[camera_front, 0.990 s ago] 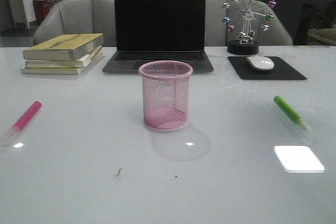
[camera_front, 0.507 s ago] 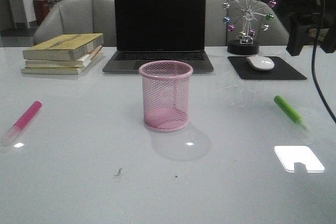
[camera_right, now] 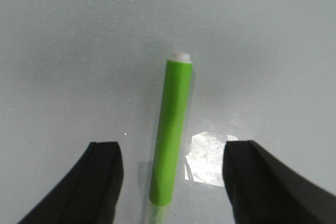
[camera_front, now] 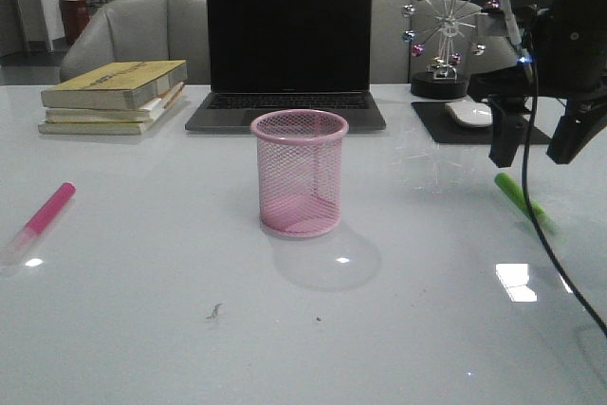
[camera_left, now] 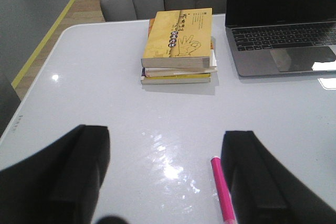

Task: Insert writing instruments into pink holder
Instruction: 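Lower the right gripper over the green marker and close on it, then lift the green marker with the right gripper toward the pink holder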

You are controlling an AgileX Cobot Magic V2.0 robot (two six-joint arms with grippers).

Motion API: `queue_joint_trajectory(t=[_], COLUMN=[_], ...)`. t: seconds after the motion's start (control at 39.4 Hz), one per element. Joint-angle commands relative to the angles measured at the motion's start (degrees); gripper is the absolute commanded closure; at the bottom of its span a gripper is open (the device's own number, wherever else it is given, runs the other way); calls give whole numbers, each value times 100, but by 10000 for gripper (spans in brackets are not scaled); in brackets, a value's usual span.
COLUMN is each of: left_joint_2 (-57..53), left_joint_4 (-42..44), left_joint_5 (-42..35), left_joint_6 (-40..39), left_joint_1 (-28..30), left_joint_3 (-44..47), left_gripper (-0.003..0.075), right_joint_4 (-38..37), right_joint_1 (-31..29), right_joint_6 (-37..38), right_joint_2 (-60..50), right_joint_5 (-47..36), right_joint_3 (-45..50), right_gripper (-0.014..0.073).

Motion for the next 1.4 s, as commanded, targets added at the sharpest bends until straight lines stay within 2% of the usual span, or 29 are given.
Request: queue_joint_trajectory(t=[0.0, 0.61, 0.74, 0.89, 1.01, 1.37], left_joint_2=[-30, -30, -30, -30, -30, -30], left_joint_4=[8, 8, 8, 8, 8, 8], left_joint_5=[-475, -475, -475, -475, -475, -465], left_joint_6=[-53, -53, -53, -53, -53, -53], left_joint_1=[0, 0, 0, 0, 0, 0], left_joint_3=[-199, -199, -199, -199, -199, -199], left_gripper=[213, 213, 213, 213, 213, 213], right_joint_4=[38, 109, 109, 209, 520, 486], right_joint_1=[-3, -3, -3, -3, 27, 593], right_joint_6=[-66, -66, -60, -60, -60, -258], right_joint_2=[-152, 460, 518, 529, 472, -762], right_joint_5=[-168, -334, -367, -365, -382, -1543], right_joint_3=[-207, -207, -207, -239, -399, -416], right_gripper=[70, 92, 260, 555, 528, 529])
